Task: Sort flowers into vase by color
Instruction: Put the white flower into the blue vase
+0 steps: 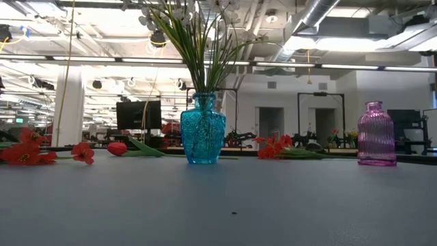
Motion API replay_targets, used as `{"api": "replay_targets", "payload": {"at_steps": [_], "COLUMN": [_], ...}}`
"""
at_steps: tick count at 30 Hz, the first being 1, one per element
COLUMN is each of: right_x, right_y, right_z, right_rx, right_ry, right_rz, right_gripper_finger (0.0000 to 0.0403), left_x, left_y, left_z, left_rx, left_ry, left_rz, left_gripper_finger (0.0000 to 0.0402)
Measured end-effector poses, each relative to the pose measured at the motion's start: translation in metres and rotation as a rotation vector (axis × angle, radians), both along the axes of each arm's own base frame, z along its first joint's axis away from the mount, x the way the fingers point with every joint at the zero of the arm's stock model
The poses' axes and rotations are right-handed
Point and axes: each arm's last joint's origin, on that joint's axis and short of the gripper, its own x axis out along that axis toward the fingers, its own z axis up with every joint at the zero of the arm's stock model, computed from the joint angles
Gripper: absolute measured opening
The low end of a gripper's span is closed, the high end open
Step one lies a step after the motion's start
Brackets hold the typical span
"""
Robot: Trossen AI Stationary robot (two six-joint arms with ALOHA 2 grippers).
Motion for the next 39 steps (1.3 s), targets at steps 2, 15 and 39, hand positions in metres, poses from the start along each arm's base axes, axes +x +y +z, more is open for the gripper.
{"api": "replay_targets", "payload": {"at_steps": [2, 15, 39], "right_x": [0.001, 0.014, 0.021], "right_y": [0.003, 0.016, 0.004], "right_z": [-0.002, -0.030, -0.030], "right_rx": [0.019, 0.012, -0.014], "right_ry": [0.007, -0.030, -0.053], "right_rz": [-0.035, -0.264, -0.294], "right_gripper_finger": [0.0265, 0.0265, 0.0265], "left_x": [0.009, 0.023, 0.056], "left_y": [0.015, 0.044, 0.015], "left_z": [-0.011, -0.036, -0.068], "left_rx": [-0.039, -0.009, 0.014], "left_ry": [0.038, 0.140, 0.194], "left_rz": [-0.062, -0.171, -0.299], "left_gripper_finger": [0.0000, 0.0000, 0.0000]}}
